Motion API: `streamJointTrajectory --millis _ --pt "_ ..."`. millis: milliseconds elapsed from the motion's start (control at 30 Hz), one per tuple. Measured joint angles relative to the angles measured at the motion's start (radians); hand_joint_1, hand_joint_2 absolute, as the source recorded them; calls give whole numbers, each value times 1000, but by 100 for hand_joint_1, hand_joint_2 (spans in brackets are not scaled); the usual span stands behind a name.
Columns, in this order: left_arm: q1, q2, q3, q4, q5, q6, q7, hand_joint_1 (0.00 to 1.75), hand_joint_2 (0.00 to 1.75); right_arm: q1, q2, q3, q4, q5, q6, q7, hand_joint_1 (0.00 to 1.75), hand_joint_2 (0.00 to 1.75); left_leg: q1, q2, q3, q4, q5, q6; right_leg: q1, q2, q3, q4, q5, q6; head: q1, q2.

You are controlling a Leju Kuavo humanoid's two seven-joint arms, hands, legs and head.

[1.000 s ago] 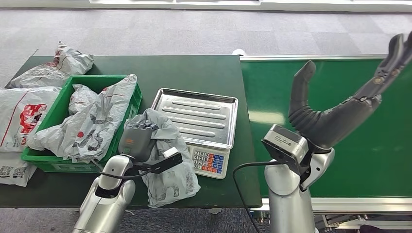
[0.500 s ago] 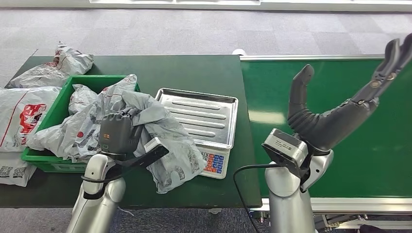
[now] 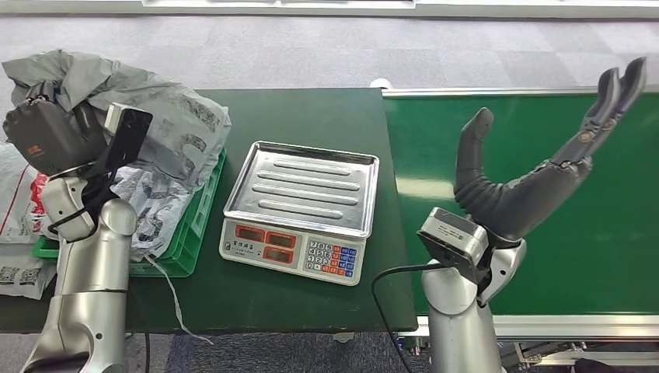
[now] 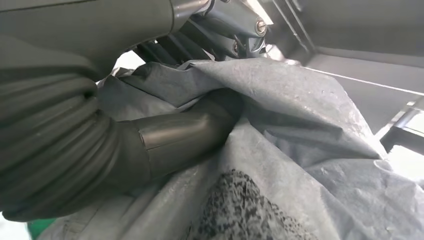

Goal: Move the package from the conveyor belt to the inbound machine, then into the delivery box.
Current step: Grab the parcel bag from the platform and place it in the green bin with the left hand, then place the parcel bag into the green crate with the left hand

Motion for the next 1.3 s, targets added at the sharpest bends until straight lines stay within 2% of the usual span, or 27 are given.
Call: streamJointTrajectory --millis 200,333,400,467,533,667,833,933,1067,1233,1300 --pt "-66 36 37 138 -33 6 36 175 175 0 0 0 6 4 0 5 0 175 0 -1 -1 0 0 0 0 0 -1 0 0 0 0 0" --pt "-151 79 64 326 -79 2 111 172 175 -1 0 0 6 26 0 30 0 175 0 0 -1 0 0 0 0 0 -1 0 0 0 0 0" --pt "-184 99 80 420 -80 -4 142 85 175 -1 0 0 6 34 0 39 0 175 0 0 -1 0 0 0 0 0 -1 0 0 0 0 0" --pt "-203 115 98 498 -71 -4 163 0 87 -1 0 0 6 41 0 44 0 175 0 0 -1 0 0 -1 0 0 -1 1 0 0 0 0" --pt "-208 126 117 556 -51 2 166 0 0 -1 0 1 6 47 0 47 0 175 0 0 -1 0 0 -1 0 0 -1 1 0 -1 0 0" --pt "-203 134 170 611 14 8 113 0 0 -1 0 3 5 60 0 55 0 175 1 0 -2 0 0 -1 1 0 -2 1 0 -1 0 0" --pt "-190 123 264 565 48 10 5 0 0 -2 0 7 5 72 0 67 0 175 0 0 -2 0 0 -1 1 0 -2 0 0 -1 0 0" --pt "-190 106 327 524 80 16 -91 0 0 -3 0 8 5 75 0 71 0 175 0 0 -2 0 0 -1 1 0 -2 0 0 -1 0 0" --pt "-198 68 439 460 135 17 -280 0 0 -3 0 8 5 78 0 76 0 175 1 0 -2 0 0 -1 1 0 -2 0 0 -1 0 0" --pt "-207 37 534 412 162 17 -347 0 0 -3 0 8 5 78 0 77 0 175 1 0 -2 0 1 -1 1 0 -2 0 0 -1 0 0" --pt "-212 20 570 391 234 17 -462 0 0 -4 0 8 5 78 0 79 0 175 1 0 -2 0 1 -1 1 0 -2 0 0 -1 0 0"
